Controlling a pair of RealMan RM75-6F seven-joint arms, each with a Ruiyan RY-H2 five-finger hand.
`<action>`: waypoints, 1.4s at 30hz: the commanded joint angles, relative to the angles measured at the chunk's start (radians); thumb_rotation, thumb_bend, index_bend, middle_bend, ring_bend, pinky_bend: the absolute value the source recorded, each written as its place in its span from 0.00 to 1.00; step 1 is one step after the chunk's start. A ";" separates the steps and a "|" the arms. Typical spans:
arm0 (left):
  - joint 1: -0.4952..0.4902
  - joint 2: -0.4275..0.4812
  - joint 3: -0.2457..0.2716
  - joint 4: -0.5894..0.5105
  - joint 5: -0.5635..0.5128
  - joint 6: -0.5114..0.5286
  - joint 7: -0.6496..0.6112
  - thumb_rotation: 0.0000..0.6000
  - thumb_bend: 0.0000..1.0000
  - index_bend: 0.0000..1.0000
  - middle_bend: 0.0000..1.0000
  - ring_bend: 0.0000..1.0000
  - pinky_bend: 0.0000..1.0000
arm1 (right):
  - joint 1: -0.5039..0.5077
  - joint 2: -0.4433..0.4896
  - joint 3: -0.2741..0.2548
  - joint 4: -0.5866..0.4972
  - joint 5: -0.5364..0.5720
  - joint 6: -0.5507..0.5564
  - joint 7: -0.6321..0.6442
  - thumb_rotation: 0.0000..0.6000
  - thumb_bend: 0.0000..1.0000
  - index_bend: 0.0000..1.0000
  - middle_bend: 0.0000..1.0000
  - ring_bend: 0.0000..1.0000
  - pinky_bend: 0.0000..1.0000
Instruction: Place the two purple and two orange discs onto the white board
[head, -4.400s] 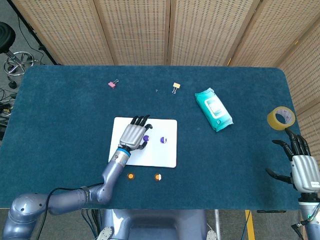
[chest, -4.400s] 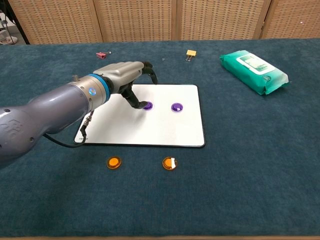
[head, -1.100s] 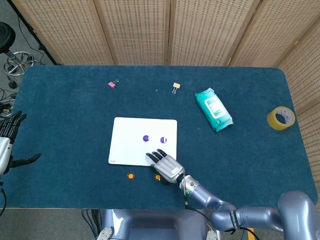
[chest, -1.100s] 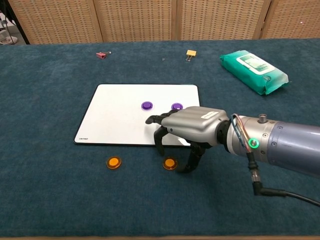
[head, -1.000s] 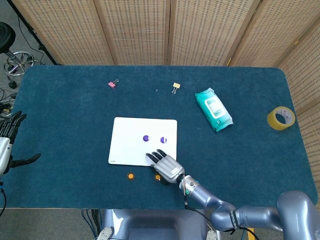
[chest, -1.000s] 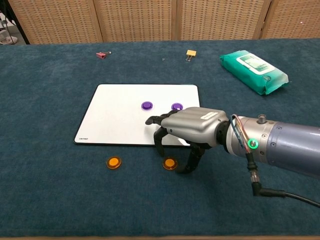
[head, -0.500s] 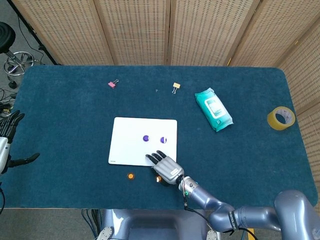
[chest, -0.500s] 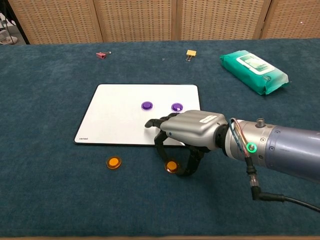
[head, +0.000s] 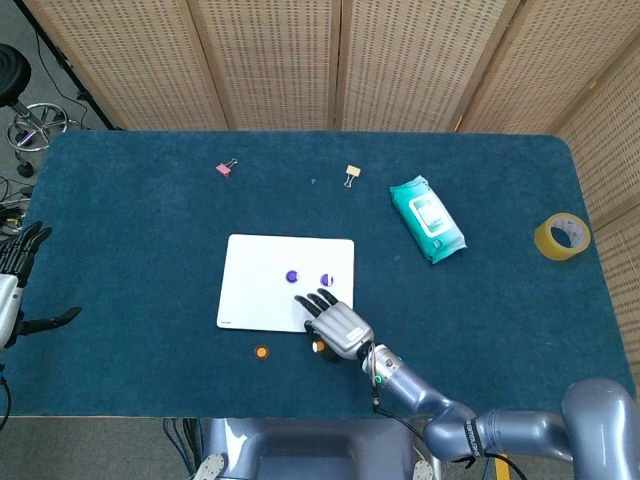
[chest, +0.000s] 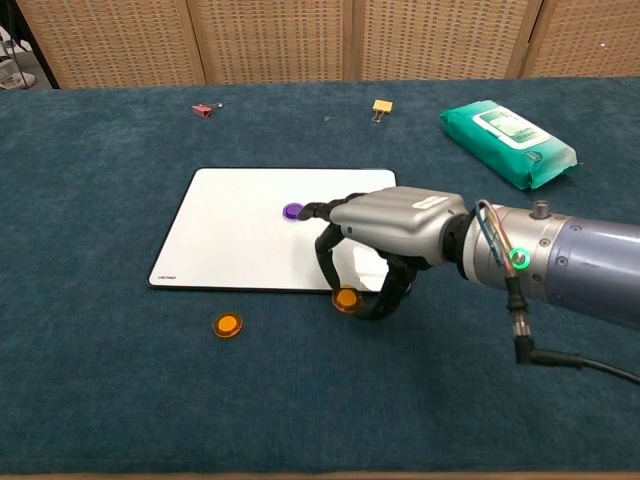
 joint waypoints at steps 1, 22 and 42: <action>0.000 0.000 0.001 0.000 0.001 -0.001 0.001 1.00 0.10 0.00 0.00 0.00 0.00 | 0.010 0.010 0.021 0.004 0.028 -0.002 0.004 1.00 0.33 0.51 0.00 0.00 0.00; 0.001 0.002 -0.002 0.001 -0.004 -0.009 -0.001 1.00 0.10 0.00 0.00 0.00 0.00 | 0.102 -0.050 0.082 0.139 0.230 -0.053 -0.003 1.00 0.35 0.51 0.00 0.00 0.00; 0.004 0.010 -0.007 0.003 -0.007 -0.010 -0.023 1.00 0.10 0.00 0.00 0.00 0.00 | 0.161 -0.089 0.077 0.224 0.318 -0.079 -0.019 1.00 0.36 0.50 0.00 0.00 0.00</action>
